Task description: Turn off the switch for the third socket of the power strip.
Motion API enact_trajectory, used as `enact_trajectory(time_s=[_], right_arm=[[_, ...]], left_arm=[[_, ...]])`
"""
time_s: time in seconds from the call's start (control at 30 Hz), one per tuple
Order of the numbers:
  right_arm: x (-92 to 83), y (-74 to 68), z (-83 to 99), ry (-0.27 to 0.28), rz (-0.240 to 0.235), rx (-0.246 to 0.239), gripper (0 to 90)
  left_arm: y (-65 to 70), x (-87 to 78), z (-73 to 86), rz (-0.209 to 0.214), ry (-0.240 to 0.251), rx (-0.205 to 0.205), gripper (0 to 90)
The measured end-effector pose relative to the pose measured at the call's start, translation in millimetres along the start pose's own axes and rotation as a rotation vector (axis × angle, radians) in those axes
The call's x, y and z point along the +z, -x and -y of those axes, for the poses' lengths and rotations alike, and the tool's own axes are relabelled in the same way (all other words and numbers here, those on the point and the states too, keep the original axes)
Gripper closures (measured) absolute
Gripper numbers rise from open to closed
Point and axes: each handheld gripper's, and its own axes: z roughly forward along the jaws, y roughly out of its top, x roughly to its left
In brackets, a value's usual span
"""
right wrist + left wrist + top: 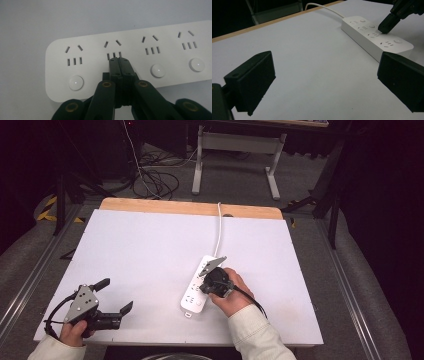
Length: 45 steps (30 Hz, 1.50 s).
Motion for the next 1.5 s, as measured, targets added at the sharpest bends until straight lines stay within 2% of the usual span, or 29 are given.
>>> enact_trajectory(time_s=[0.27, 0.43, 0.47, 0.53, 0.57, 0.6, 0.63, 0.73, 0.87, 1.13, 1.27, 1.33, 1.47, 1.5], right_arm=[[1.0, 1.6, 1.5, 0.001, -0.013, 0.015, 90.0], [0.5, 1.3, 1.0, 0.000, -0.012, 0.001, 90.0], [-1.0, 1.9, 0.9, 0.019, -0.011, 0.010, 90.0], [-7.1, 1.5, 0.6, 0.052, 0.030, -0.014, 90.0], [-12.3, 2.2, 1.4, 0.110, 0.027, -0.007, 90.0], [-12.3, 2.2, 1.4, 0.110, 0.027, -0.007, 90.0], [-20.8, 0.9, 0.4, 0.171, 0.020, 0.005, 90.0], [-27.9, 0.9, -2.4, 0.192, 0.031, 0.005, 90.0], [-31.5, 0.4, -3.4, 0.195, 0.036, 0.007, 90.0], [-37.3, -4.1, -5.0, 0.209, 0.047, -0.028, 90.0], [-37.9, -3.6, -4.9, 0.209, 0.050, -0.033, 90.0], [-38.0, -3.6, -4.8, 0.211, 0.051, -0.040, 90.0], [-38.6, -4.0, -5.4, 0.216, 0.047, -0.046, 84.5], [-39.0, -4.2, -6.1, 0.224, 0.037, -0.048, 75.0]], left_arm=[[0.3, 0.3, 0.1, -0.001, -0.002, 0.000, 1.8], [0.1, 0.4, 0.1, -0.001, -0.003, 0.000, 1.8], [-0.4, 0.7, -0.1, 0.001, -0.003, 0.005, 1.8], [-0.8, 1.0, -0.2, 0.001, -0.005, 0.004, 1.8], [-1.2, 1.1, -0.1, -0.001, -0.007, 0.005, 1.8], [-1.2, 1.1, -0.1, -0.001, -0.007, 0.005, 1.8], [-1.5, 1.4, 0.2, -0.002, -0.010, 0.000, 1.8], [-1.6, 1.3, 0.2, -0.001, -0.010, 0.002, 1.8], [-1.0, 0.3, 0.1, 0.001, -0.006, 0.001, 1.8], [-1.5, 1.1, -0.1, -0.004, -0.010, 0.007, 1.8], [-0.4, 1.4, 0.2, -0.001, -0.012, -0.007, 1.8], [-1.6, 0.6, -0.2, -0.003, -0.015, 0.009, 1.8], [-1.9, 0.4, -0.3, -0.005, -0.018, 0.008, 1.8], [-1.9, 0.3, -0.3, -0.005, -0.019, 0.008, 1.8]])
